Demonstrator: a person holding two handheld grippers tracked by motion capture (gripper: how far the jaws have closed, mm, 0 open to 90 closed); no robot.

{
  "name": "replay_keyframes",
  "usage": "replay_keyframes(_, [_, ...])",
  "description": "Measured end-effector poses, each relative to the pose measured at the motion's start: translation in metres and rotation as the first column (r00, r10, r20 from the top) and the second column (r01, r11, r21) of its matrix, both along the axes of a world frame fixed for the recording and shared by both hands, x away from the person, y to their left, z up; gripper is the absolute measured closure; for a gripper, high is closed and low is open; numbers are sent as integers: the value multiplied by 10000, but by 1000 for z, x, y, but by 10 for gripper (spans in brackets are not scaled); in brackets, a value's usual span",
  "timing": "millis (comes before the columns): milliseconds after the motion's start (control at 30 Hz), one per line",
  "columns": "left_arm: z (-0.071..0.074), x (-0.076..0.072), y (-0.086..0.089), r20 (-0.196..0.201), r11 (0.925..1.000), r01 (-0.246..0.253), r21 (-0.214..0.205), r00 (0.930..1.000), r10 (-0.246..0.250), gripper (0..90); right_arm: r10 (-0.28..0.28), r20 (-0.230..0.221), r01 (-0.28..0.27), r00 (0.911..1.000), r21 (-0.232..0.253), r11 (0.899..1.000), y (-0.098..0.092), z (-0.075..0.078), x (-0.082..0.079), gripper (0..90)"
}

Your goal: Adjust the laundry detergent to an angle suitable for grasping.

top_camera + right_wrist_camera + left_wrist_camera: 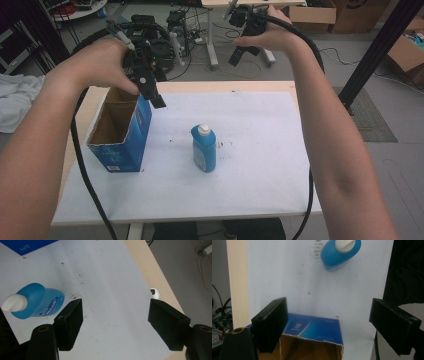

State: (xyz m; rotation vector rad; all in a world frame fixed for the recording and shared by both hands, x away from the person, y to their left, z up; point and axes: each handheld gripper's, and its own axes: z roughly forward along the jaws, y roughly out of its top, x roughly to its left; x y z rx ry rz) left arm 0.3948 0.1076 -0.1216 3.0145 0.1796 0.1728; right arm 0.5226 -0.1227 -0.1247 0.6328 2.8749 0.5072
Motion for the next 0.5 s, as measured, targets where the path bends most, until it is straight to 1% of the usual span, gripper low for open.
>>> replay_keyframes(67, [0, 0, 0, 7, 10000, -29, -12, 10000, 29, 161, 46, 12, -46, 10000, -37, 10000, 0, 0, -1, 279])
replay_keyframes(133, [0, 0, 1, 7, 10000, -44, -19, 10000, 44, 161, -29, 51, 29, 10000, -53, 10000, 1, 0, -2, 270])
replay_keyframes(267, [0, 0, 1, -13, 10000, -90, -8, 10000, 90, 160, -80, 113, 78, 9999, 156, 9998, 0, 0, -5, 266])
replay_keyframes(367, [0, -1, 1, 10, 10000, -57, -38, 10000, 57, 161, -113, 184, 109, 9998, 194, 9998, -2, -1, -6, 266])
replay_keyframes(500, [-2, 0, 0, -24, 9999, -101, -27, 9999, 101, 160, -193, 153, 187, 9997, 335, 9993, -4, -2, -7, 266])
